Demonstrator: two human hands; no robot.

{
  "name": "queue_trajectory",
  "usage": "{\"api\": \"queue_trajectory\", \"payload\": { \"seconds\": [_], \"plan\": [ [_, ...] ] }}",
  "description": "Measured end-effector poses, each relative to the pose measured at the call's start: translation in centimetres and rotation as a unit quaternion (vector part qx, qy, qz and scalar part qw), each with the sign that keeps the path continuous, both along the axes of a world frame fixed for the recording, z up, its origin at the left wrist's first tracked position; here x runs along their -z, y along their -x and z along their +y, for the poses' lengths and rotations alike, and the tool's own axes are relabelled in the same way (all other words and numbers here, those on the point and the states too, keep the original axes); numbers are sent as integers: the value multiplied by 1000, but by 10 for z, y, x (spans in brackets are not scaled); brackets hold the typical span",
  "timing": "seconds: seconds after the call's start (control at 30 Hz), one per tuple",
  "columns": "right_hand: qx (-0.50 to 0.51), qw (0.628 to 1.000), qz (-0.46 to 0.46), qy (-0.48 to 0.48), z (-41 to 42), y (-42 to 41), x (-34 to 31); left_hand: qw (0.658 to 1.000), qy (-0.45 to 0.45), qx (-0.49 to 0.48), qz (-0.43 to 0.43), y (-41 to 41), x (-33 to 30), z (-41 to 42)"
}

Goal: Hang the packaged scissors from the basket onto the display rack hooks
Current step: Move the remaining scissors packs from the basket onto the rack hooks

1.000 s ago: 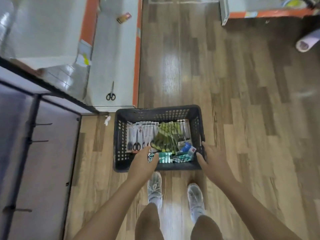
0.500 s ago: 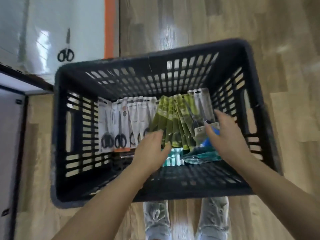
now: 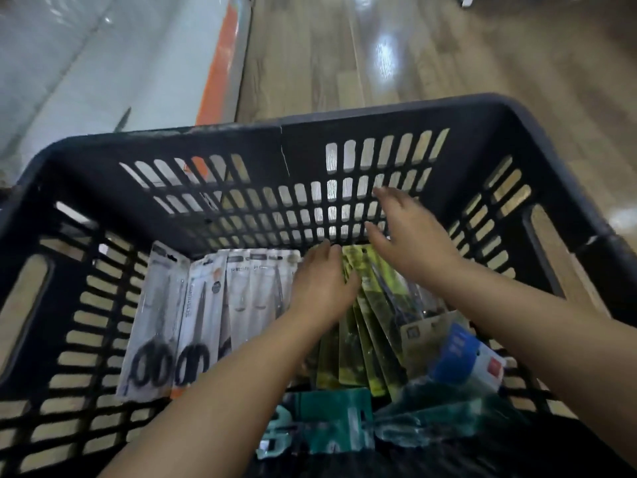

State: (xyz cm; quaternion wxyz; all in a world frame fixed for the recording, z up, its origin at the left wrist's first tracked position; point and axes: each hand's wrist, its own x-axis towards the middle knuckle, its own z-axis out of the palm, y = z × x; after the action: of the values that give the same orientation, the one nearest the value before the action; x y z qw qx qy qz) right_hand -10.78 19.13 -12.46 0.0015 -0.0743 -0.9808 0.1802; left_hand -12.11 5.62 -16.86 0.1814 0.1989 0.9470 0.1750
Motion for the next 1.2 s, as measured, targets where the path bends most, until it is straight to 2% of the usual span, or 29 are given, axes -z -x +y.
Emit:
{"api": "queue_trajectory", "payload": {
  "seconds": [0.13, 0.4, 0.6, 0.8, 1.0, 1.2],
  "plan": [
    [-10, 999, -41, -19, -2, -2, 23, 1000, -12, -8, 13, 2, 15, 3],
    [43, 984, -165, 57, -9, -14, 58, 997, 1, -30, -72, -21, 38, -6],
    [140, 944, -260, 149, 3, -13, 84, 997, -10, -55, -62, -18, 53, -1],
    [187, 926, -286, 161, 14, -9, 87, 996, -19, -60, -69, -16, 54, -2],
    [192, 914, -306, 186, 25, -10, 87, 995, -18, -37, -92, -13, 44, -7],
    [188, 904, -330, 195, 24, -10, 80, 991, -32, -77, -107, -12, 42, -5]
  ]
}}
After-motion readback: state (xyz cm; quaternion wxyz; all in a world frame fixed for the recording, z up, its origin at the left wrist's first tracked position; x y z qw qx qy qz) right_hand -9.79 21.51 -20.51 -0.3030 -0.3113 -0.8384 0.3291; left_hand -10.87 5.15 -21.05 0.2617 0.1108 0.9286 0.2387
